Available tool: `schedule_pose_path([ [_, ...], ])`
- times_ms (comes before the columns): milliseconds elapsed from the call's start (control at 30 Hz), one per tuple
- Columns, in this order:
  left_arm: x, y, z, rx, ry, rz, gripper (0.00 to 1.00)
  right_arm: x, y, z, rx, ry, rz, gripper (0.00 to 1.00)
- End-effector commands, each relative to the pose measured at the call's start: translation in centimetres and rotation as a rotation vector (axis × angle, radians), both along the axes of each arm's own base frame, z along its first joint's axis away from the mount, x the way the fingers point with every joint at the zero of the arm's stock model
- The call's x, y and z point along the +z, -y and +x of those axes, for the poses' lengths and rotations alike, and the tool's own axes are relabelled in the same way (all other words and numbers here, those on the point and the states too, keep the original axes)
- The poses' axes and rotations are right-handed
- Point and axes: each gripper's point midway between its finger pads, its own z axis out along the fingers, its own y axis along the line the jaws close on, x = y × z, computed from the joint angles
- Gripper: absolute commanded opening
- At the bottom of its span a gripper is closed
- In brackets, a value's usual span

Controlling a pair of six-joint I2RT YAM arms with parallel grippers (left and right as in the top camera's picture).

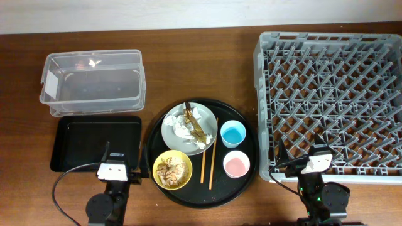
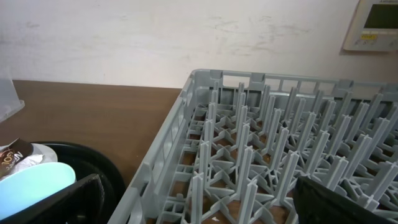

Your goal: Sort waste into correct bins and load items into the dishwasher rack

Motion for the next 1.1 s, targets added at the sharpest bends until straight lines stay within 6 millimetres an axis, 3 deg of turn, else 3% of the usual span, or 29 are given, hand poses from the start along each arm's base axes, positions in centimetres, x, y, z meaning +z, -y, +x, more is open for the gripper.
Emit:
schedule_pose_path([
  [0,0.8,0.4,0.0,-0.023,0.032,0.014,0.99,-0.3,0.0,0.0,-0.004,-0.009,0.054,0.98],
  [133,1.2,0.6,-0.2,-0.029,-0.028,-0.044,0.99,2.1,0.0,-0.4,-0.01,-0.003,0.159,0.98],
  [233,1.8,1.8,-0.2,-0.097,-0.103,-0.057,0.99,3.9,-0.1,-0.7,-0.015,-0.066,0.159,0.98],
  [467,2.3,2.8,1.7,-0.137,-0.457,-0.064,0.99,5.5,0.0,0.5,-0.041,-0.406,0.155,0.98],
  [633,3.2,3.7,3.1,-0.163,-0.726,-0.08,0.99,4.5,0.0,1.0,-0.052,-0.69,0.121,0.98],
  [767,1.8,3.7,1.1,-0.157,-0.983,-0.09,0.99,2.6,0.0,0.4,-0.064,-0.901,0.12,0.98],
  [900,1.8,3.7,1.2,-0.157,-0.983,-0.09,0.99,2.0,0.0,-0.1,-0.064,-0.937,0.121,0.98],
  [967,2.6,3.9,2.8,-0.145,-0.922,-0.13,0.99,2.0,0.0,-0.1,-0.064,-0.937,0.122,0.98],
  [1067,3.1,5.9,5.3,-0.187,-0.865,-0.191,0.99,2.0,0.0,-0.1,-0.065,-0.938,0.125,0.98],
])
